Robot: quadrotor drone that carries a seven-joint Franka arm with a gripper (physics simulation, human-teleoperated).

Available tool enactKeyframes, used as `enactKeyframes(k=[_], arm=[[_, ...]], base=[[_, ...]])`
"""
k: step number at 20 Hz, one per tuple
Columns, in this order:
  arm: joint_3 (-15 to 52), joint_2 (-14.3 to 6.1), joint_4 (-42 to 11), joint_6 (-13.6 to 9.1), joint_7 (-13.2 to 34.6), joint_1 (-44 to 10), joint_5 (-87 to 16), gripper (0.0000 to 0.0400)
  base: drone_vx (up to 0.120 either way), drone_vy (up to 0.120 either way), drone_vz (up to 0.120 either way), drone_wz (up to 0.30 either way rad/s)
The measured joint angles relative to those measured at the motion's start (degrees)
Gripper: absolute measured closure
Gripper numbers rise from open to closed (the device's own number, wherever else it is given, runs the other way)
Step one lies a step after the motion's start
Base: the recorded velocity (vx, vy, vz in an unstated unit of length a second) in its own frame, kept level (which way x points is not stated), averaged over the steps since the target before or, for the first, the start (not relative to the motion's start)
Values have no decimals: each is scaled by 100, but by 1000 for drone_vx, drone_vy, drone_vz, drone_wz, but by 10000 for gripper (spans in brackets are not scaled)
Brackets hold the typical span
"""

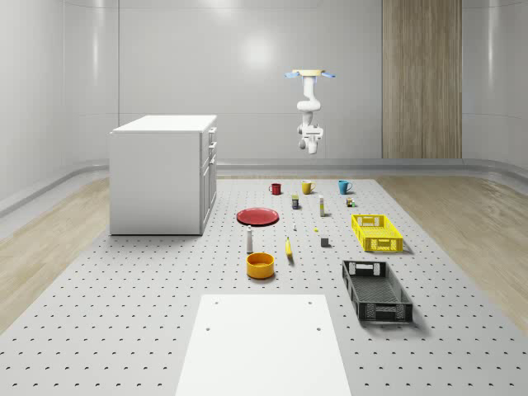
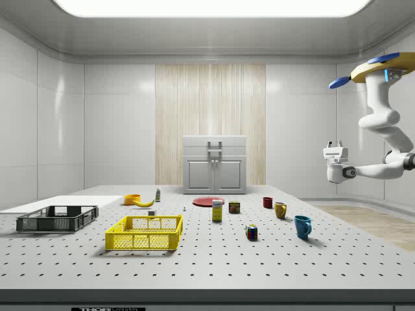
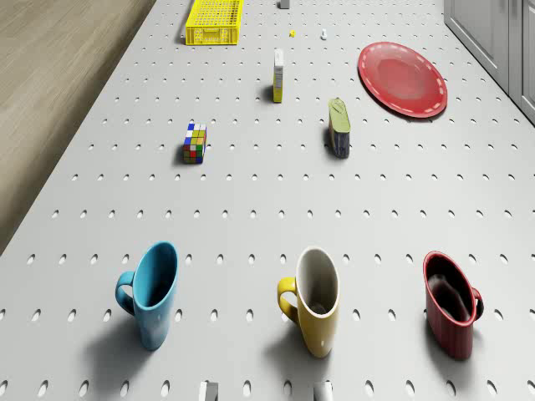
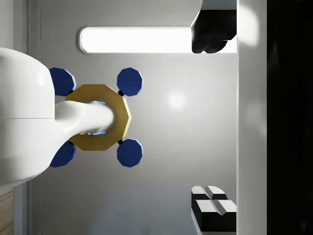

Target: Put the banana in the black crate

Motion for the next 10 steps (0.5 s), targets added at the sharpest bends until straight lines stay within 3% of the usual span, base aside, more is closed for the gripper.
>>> enactKeyframes(k=[1, 10], arm=[[1, 5, 118, -108, -2, -3, 1, 0], [13, 306, 1183, -832, -12, -23, 9, 0]], base=[[40, -120, 0, 0], [120, -120, 0, 0]])
